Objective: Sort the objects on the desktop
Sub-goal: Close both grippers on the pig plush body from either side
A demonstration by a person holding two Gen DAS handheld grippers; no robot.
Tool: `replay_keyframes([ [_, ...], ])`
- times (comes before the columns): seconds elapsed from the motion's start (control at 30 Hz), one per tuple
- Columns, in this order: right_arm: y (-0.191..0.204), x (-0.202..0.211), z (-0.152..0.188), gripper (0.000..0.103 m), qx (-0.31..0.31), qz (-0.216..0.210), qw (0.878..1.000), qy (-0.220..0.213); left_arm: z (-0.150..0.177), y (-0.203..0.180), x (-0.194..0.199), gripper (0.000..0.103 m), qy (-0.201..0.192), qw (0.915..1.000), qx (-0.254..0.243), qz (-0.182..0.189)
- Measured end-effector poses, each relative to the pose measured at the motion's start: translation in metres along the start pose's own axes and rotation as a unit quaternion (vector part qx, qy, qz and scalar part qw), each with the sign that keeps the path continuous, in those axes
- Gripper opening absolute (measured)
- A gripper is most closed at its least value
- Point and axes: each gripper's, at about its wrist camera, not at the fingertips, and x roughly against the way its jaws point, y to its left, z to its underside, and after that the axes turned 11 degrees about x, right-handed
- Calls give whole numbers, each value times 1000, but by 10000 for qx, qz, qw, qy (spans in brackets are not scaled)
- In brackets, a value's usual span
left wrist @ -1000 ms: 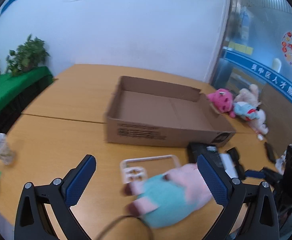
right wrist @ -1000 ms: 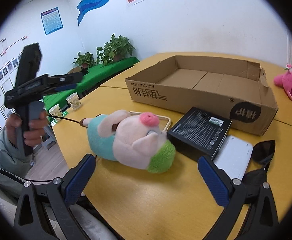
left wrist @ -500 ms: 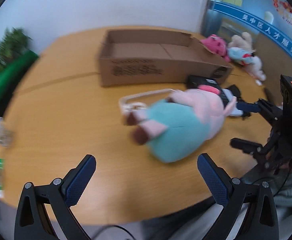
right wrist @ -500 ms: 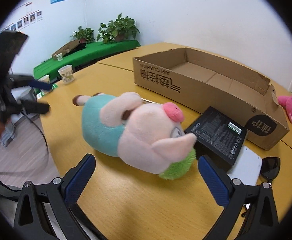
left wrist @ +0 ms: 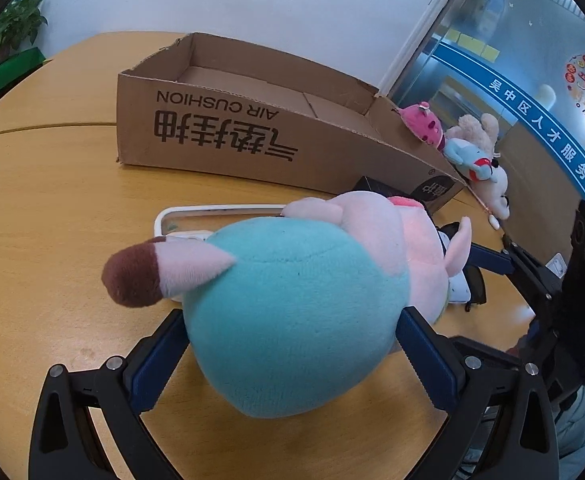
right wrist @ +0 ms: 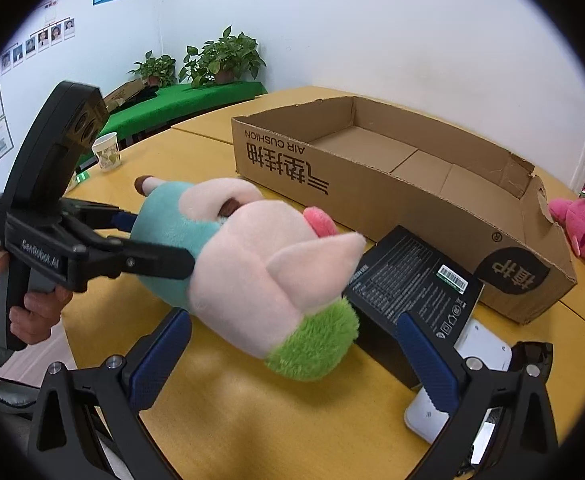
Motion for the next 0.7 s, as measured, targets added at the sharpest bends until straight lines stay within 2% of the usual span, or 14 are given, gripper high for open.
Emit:
replay_keyframes([
  [0.17,-1,-22,-5,102,34,-479,9987,153,-5,5,-5,102,66,9998,64,191],
  [0.23,3,-34,-6,98,-19,-677,9973,291,-7,3,-7,96,88,9996,25,255],
  [0.37,19,-32,-7,92,102,-440,9988,195,-2,-7,0,86,218,9994,-179,198],
  [0.43,20,-23,-5,92,15,-544,9983,200,4,-11,8,86,386,9983,-385,189],
  [0.5,22,-13,0,92,-74,-868,9959,250,12,-14,15,89,539,9969,-555,120],
  [0.53,25,-7,5,92,-23,-1001,9946,279,14,-14,15,95,604,9966,-562,89],
  [0.57,27,-6,6,92,44,-959,9949,312,14,-14,14,101,660,9964,-531,41],
  [0.63,29,-9,9,93,196,-636,9966,487,9,-7,6,103,791,9964,-302,-4],
  [0.7,23,-16,10,91,143,-608,9965,557,-1,3,1,102,816,9963,88,271],
])
